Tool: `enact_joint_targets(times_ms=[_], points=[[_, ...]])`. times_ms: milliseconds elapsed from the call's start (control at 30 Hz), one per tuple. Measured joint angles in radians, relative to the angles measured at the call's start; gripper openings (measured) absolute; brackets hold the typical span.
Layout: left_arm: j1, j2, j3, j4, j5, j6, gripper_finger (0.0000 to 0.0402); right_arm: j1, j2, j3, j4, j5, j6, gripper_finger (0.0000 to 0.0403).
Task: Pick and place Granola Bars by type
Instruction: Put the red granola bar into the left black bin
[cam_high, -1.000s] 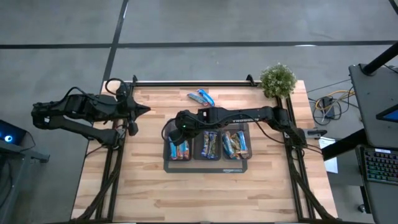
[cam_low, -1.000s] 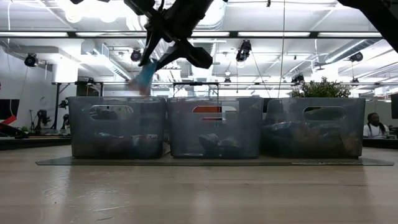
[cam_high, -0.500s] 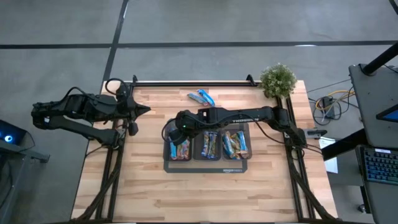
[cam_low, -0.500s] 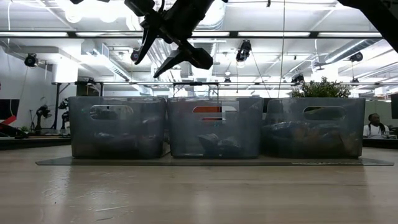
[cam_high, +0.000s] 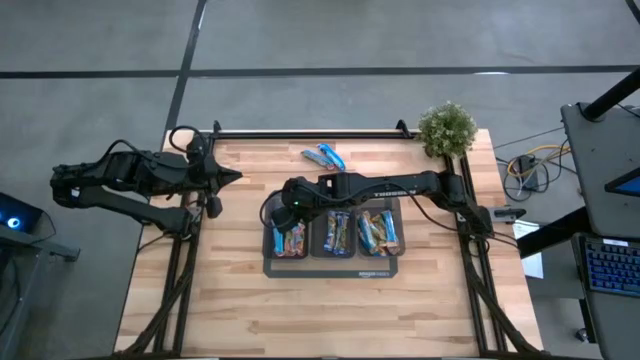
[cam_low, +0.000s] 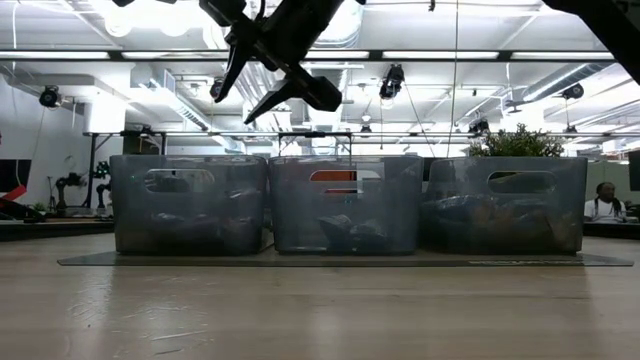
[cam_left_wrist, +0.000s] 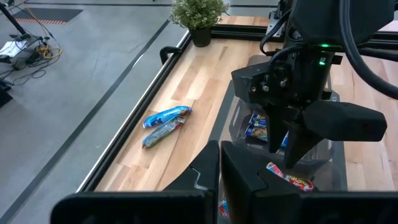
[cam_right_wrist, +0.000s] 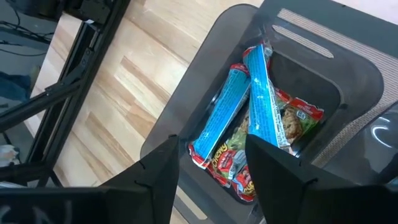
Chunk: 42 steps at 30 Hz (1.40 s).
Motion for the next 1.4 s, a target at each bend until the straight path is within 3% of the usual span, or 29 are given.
enact_joint_targets(times_ms=[1133, 1267, 1400], points=[[0.0, 0.0, 0.0, 0.0, 0.0, -0.004, 0.0, 0.0, -0.002, 0.0, 0.007, -0.005, 0.003, 0.0166], [0.0, 0.0, 0.0, 0.0, 0.0, -0.004, 0.0, 0.0, -0.002, 0.0, 0.007, -0.046, -0.007, 0.0142], [0.0, 0.0, 0.0, 0.0, 0.0, -0.004, 0.0, 0.0, -0.002, 0.0, 0.007, -0.061, -0.029, 0.0086]])
